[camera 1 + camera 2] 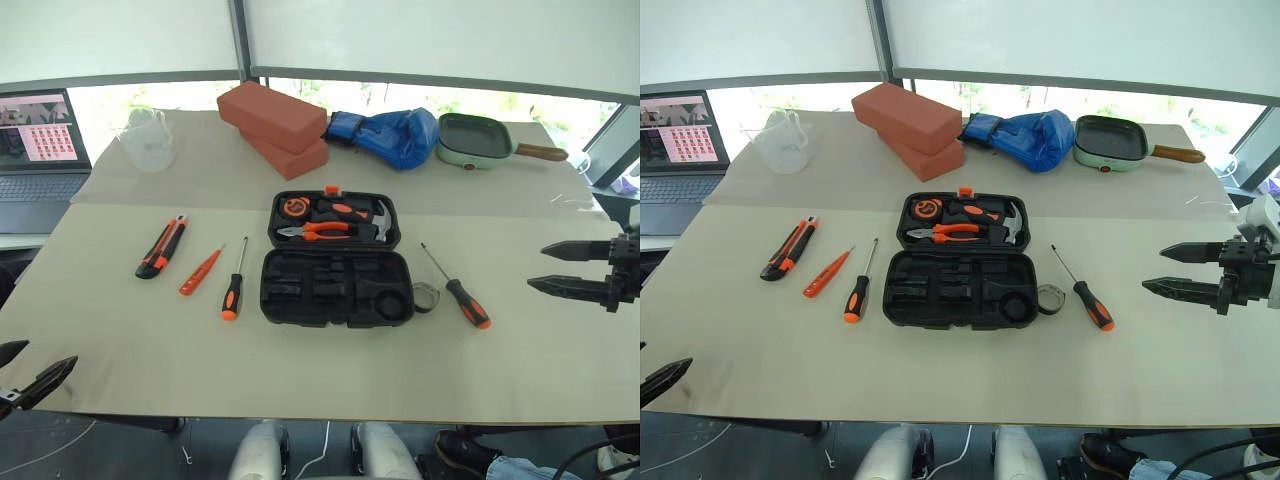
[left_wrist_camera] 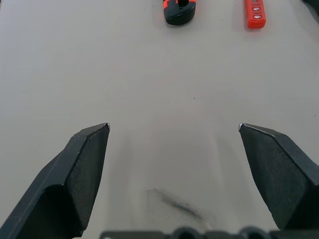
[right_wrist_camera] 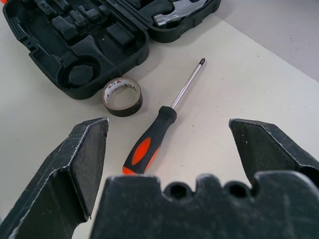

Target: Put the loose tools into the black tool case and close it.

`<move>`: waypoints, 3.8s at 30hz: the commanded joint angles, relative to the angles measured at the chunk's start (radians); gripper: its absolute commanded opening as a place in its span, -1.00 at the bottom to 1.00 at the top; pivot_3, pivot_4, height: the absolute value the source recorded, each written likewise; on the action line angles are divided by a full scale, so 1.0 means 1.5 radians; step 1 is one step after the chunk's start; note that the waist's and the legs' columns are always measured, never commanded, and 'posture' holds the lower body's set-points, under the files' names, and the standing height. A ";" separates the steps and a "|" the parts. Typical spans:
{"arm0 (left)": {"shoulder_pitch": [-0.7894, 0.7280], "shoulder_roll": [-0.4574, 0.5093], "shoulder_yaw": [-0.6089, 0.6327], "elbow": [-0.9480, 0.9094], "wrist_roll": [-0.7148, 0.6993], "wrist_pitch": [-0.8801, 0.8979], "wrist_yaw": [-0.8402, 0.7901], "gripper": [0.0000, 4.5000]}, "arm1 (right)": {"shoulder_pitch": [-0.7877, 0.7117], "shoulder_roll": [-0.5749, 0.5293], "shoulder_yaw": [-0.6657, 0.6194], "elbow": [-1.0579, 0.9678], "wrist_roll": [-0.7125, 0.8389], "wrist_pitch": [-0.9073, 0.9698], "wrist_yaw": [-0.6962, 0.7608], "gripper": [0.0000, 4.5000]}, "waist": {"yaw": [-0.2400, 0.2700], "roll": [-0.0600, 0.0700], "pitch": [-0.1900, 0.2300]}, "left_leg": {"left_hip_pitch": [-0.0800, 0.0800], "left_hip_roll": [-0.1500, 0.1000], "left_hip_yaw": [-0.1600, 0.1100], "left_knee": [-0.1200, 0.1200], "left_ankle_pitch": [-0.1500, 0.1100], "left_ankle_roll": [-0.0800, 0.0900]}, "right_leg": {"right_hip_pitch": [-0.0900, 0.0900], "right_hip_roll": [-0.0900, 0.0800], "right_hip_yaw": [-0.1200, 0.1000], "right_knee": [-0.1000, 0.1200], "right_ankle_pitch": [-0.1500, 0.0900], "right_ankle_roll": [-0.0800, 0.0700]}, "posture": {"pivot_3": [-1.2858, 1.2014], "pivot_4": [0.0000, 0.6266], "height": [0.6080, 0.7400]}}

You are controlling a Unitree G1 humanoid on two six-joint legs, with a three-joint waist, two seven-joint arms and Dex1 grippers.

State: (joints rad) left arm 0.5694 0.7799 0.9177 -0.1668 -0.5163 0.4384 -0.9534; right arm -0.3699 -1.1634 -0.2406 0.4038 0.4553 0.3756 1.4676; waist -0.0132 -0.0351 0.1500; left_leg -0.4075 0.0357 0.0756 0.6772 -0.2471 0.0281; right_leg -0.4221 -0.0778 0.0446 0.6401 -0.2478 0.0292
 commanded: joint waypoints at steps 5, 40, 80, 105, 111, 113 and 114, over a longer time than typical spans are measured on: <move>-0.019 0.008 -0.035 -0.021 0.020 0.006 0.029 0.99 | 0.010 -0.001 -0.032 0.067 -0.022 -0.103 0.009 1.00 | 0.003 0.000 0.000 | 0.000 0.000 0.000 0.000 0.000 0.000 | 0.000 0.000 0.000 0.000 0.000 0.000 | 0.03 -0.52 0.98; -0.663 -0.024 -0.418 -0.239 -0.204 0.784 0.455 0.99 | 0.104 0.106 -0.049 -0.637 0.228 0.113 -0.200 1.00 | 0.000 -0.004 0.001 | -0.002 -0.003 -0.004 0.002 0.000 -0.001 | 0.001 0.002 0.000 0.001 0.003 0.007 | 0.03 -0.52 0.98; -0.835 -0.063 -0.562 -0.091 -0.014 0.499 0.402 -0.62 | 0.022 0.137 0.028 -0.661 0.259 0.150 -0.288 1.00 | 0.017 -0.006 0.002 | -0.004 -0.004 -0.006 0.002 0.001 -0.001 | 0.001 0.001 -0.002 0.000 0.003 0.006 | 0.03 -0.52 0.98; -1.098 -0.159 -0.985 0.465 0.428 -0.268 -0.159 -0.62 | 0.216 0.178 -0.082 -0.674 0.181 0.128 -0.397 1.00 | 0.016 -0.005 0.002 | -0.012 -0.005 -0.006 0.012 -0.001 0.003 | -0.001 0.002 -0.003 0.001 0.003 0.009 | 0.03 -0.52 0.98; -1.114 -0.193 -0.977 0.534 0.463 -0.286 -0.162 -0.62 | 0.232 0.187 -0.089 -0.691 0.185 0.132 -0.415 1.00 | 0.017 -0.005 0.002 | -0.012 -0.005 -0.007 0.012 -0.001 0.003 | 0.000 0.002 -0.003 0.001 0.003 0.010 | 0.03 -0.52 0.98; -1.112 -0.194 -0.975 0.539 0.468 -0.284 -0.171 -0.62 | 0.230 0.188 -0.089 -0.691 0.185 0.132 -0.419 1.00 | 0.017 -0.005 0.002 | -0.011 -0.005 -0.007 0.012 -0.001 0.003 | 0.000 0.002 -0.003 0.001 0.003 0.010 | 0.03 -0.52 0.98; -1.111 -0.195 -0.974 0.540 0.469 -0.274 -0.176 -0.62 | 0.229 0.188 -0.088 -0.689 0.184 0.131 -0.420 1.00 | 0.017 -0.005 0.002 | -0.011 -0.005 -0.007 0.012 -0.001 0.003 | 0.000 0.002 -0.003 0.001 0.003 0.010 | 0.03 -0.52 0.98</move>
State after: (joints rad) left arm -1.0856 0.4876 -0.5600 0.6324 0.1682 0.0197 -1.2002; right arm -0.0202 -0.8885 -0.3336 -0.6072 0.7277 0.5877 0.8502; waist 0.0118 -0.0433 0.1533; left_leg -0.4246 0.0276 0.0650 0.6954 -0.2488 0.0330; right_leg -0.4223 -0.0747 0.0400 0.6413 -0.2428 0.0443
